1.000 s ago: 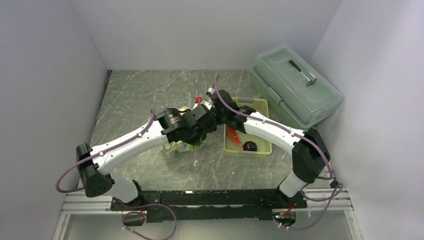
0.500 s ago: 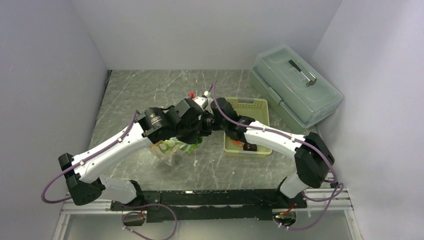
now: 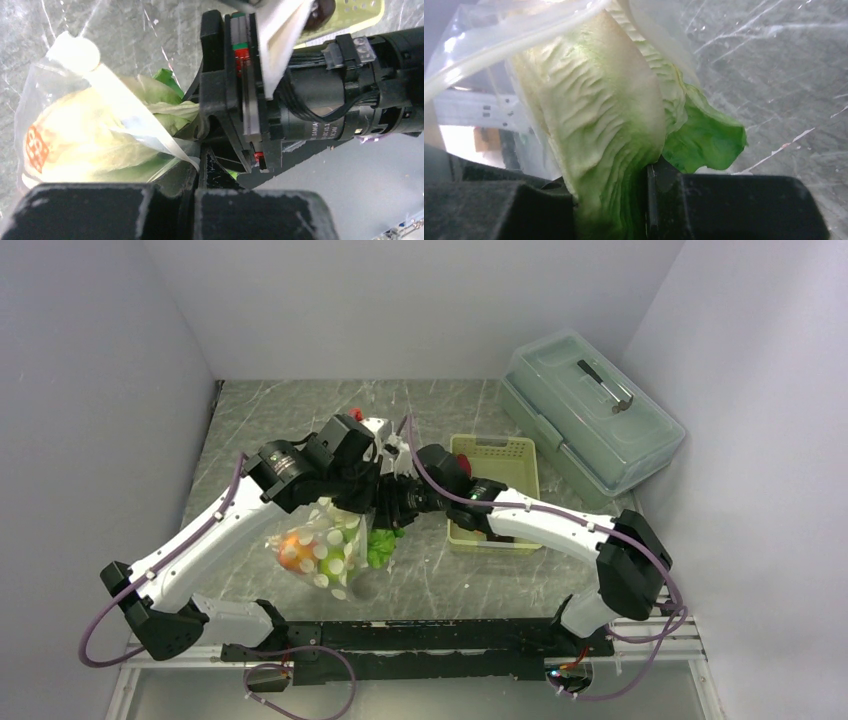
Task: Place the food in the zip-top bag and seal the zipper
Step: Place the fake vegetable in the zipper food storage bag.
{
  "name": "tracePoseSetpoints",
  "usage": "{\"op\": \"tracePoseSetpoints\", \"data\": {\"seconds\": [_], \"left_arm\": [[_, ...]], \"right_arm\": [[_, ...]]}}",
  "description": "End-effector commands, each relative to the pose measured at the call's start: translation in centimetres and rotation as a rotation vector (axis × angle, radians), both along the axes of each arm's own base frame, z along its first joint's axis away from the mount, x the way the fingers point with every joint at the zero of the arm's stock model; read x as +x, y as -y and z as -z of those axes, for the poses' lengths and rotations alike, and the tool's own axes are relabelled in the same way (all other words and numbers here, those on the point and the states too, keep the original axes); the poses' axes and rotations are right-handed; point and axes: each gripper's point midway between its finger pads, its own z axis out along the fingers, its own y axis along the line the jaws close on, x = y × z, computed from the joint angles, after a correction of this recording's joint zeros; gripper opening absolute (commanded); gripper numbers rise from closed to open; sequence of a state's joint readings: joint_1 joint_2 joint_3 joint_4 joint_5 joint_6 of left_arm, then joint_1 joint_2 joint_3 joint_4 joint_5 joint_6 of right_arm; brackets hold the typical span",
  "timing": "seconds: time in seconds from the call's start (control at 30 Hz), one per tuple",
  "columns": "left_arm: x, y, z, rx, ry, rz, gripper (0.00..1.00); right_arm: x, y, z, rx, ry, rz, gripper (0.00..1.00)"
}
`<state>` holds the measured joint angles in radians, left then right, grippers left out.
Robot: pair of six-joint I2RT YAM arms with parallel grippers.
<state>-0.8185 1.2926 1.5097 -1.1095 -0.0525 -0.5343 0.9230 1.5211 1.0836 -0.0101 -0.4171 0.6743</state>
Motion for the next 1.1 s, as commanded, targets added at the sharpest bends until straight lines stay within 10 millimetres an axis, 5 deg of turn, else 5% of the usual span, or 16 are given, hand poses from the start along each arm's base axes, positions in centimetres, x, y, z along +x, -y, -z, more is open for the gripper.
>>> {"op": "tracePoseSetpoints", "data": {"seconds": [0.0, 0.4, 0.9, 0.93, 1.07], "left_arm": [[1.7, 1.3, -3.7, -0.097, 0.113, 0.030, 0.00], [0.5, 3.2, -3.3, -0.155, 0.080, 0.152, 0.00], [-1.6, 3.4, -3.9, -0.209, 0.069, 0.257, 0.00], [-1.6, 3.3, -4.0, -0.205, 0.071, 0.256, 0.00], [-1.3, 2.8, -3.9, -0.189, 0.091, 0.243, 0.00]], "right_arm": [[-3.2, -0.9, -1.4, -0.002, 0.064, -0.167, 0.00], [-4.9, -3.2, -0.6, 0.042, -0.008, -0.265, 0.00], [-3.2, -2.8, -4.5, 0.115, 0.104, -0.155, 0.00], [-3.2, -2.5, -4.7, 0.114, 0.113, -0.148, 0.48], [-2.8, -1.7, -5.1, 0.100, 0.130, -0.105, 0.51]]}}
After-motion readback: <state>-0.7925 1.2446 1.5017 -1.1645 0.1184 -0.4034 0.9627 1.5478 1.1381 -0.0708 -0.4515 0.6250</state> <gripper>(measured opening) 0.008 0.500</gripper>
